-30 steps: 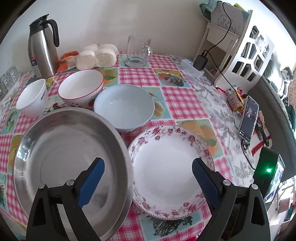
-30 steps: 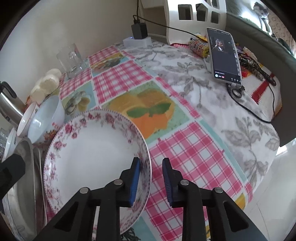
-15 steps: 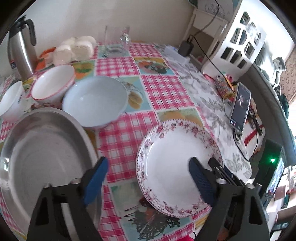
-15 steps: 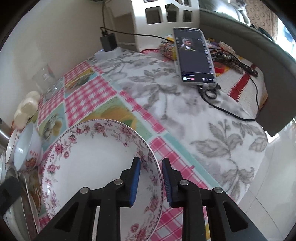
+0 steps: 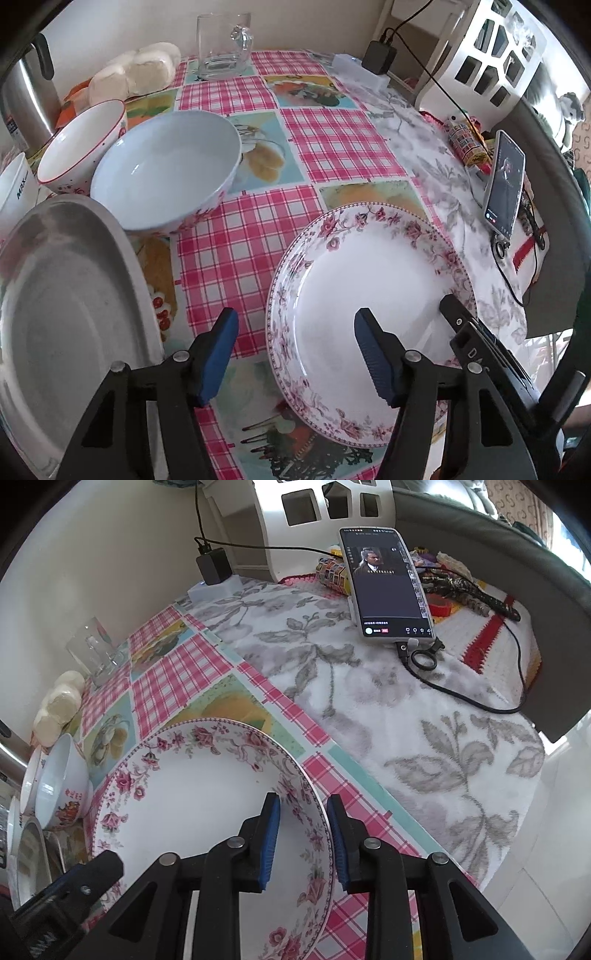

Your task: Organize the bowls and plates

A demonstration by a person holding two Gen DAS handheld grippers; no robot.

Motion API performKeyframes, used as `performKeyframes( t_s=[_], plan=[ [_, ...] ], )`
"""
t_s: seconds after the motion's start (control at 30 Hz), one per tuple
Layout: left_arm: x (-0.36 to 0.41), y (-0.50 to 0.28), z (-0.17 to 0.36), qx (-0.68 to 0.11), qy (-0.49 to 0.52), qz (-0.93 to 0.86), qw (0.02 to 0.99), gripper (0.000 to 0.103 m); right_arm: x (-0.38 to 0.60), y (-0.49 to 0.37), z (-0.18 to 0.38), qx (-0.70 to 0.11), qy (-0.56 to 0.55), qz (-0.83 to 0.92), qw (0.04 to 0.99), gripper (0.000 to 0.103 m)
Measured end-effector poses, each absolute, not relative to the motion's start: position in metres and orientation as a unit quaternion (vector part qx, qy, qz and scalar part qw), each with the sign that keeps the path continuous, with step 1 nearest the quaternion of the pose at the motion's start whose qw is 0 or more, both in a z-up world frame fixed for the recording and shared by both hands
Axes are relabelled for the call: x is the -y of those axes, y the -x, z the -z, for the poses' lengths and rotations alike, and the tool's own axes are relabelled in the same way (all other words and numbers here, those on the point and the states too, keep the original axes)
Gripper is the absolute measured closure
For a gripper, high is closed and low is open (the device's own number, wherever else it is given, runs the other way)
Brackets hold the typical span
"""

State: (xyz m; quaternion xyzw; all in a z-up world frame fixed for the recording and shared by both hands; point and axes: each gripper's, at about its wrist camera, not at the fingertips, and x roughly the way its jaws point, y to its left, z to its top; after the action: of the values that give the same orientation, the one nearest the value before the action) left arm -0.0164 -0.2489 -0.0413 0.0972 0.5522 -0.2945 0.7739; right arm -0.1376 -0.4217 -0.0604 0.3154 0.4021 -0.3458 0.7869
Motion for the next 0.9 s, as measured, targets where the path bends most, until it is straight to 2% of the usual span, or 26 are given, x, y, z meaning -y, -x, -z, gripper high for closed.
performKeyframes(
  t_s=[0.4, 0.77, 0.9],
  plan=[
    [0.265, 0.019, 0.046, -0.544, -0.122, 0.3, 0.774, 0.039, 0.426, 0.139, 0.065, -0.386, -0.329, 0.327, 0.798, 0.074],
    [0.254, 0.007, 0.047, -0.571, -0.054, 0.32, 0.754, 0.045, 0.43, 0.142, 0.066, -0.381, -0.344, 0.315, 0.798, 0.075],
    [0.254, 0.008, 0.053, -0.579, -0.058, 0.314, 0.75, 0.048, 0.429, 0.141, 0.066, -0.383, -0.342, 0.315, 0.798, 0.074]
  ],
)
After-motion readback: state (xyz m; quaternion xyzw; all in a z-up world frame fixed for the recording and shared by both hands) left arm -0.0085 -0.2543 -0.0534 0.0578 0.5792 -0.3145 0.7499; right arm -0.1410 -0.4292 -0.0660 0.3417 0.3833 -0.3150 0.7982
